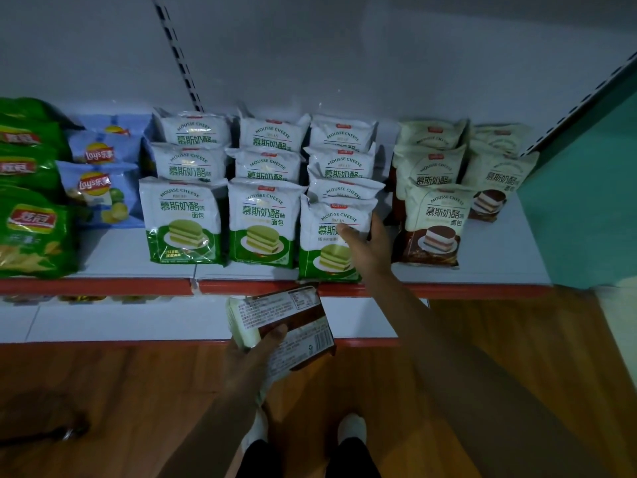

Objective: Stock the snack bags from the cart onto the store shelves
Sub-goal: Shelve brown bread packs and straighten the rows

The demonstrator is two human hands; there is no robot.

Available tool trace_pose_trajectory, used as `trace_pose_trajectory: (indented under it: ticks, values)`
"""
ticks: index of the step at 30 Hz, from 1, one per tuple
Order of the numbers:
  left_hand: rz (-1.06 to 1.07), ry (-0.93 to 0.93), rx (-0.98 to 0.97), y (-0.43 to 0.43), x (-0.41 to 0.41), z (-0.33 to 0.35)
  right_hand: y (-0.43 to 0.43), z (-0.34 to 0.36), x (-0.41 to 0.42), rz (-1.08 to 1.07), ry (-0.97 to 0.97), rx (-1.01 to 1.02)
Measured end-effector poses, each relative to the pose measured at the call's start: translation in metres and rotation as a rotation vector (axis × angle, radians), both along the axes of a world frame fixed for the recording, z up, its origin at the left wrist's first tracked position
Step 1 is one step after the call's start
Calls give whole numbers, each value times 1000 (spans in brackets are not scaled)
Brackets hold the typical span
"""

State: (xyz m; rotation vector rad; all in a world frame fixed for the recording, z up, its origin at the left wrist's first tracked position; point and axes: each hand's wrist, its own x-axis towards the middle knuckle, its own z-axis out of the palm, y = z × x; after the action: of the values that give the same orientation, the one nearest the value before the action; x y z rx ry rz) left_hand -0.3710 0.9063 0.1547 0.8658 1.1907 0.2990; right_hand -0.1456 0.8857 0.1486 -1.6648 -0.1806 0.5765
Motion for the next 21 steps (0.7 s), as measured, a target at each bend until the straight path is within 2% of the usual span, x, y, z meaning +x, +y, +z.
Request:
trace_pose_trajectory:
  ticks: [7,13,17,21]
  values:
    - [-20,-13,10,1,4,4,-8,6,0,62,6,3]
    - [21,-71,-23,4,7,24,-32,28,-16,47,-29,-97]
    - [26,-110,-65,12,7,46,-63,47,-40,-62,-62,-188]
    - [-24,-145,0,25,8,80,-81,57,-75,-210,48,-286]
